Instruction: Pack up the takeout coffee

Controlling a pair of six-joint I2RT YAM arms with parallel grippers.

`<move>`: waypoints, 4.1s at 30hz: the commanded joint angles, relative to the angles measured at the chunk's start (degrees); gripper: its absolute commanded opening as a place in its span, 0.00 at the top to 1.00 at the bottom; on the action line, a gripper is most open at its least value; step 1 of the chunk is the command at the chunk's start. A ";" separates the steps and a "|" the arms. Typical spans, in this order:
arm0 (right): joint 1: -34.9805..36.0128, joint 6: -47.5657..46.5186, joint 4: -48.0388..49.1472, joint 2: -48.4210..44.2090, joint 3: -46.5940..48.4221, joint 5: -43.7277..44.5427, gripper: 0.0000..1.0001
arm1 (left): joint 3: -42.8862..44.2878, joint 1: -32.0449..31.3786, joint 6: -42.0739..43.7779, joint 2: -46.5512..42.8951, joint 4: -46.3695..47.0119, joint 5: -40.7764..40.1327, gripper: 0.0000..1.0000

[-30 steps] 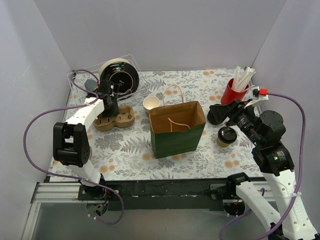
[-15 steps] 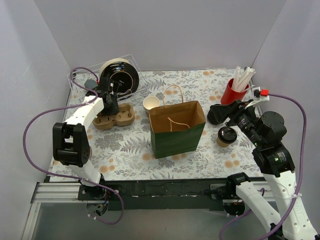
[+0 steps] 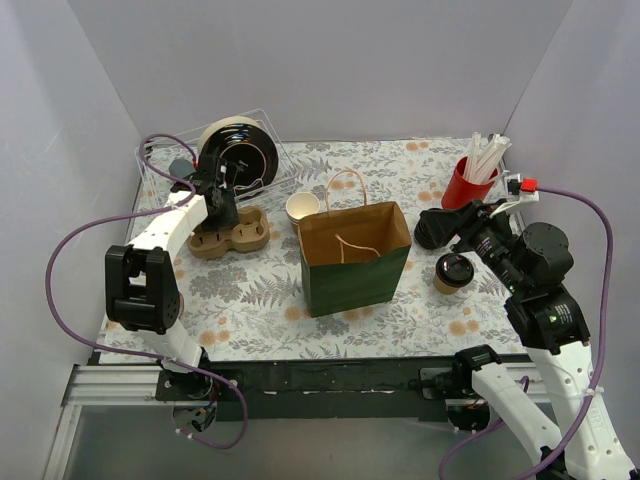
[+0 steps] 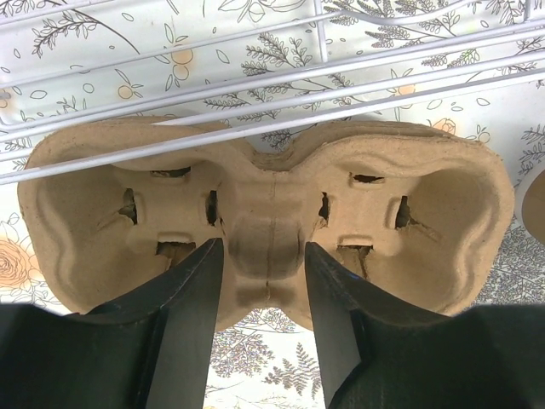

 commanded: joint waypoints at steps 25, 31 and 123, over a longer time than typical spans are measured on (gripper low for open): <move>0.19 -1.36 3.44 -0.66 0.27 0.92 0.36 | -0.13 0.25 0.35 -0.05 2.26 -1.08 0.62; 0.19 -1.09 3.97 -0.66 -0.35 0.57 0.35 | 1.46 0.34 0.62 -2.16 1.11 -1.86 0.67; 0.37 -5.67 -3.42 10.67 0.00 -12.44 0.37 | 19.23 -4.22 -17.12 -27.64 -0.92 28.43 0.77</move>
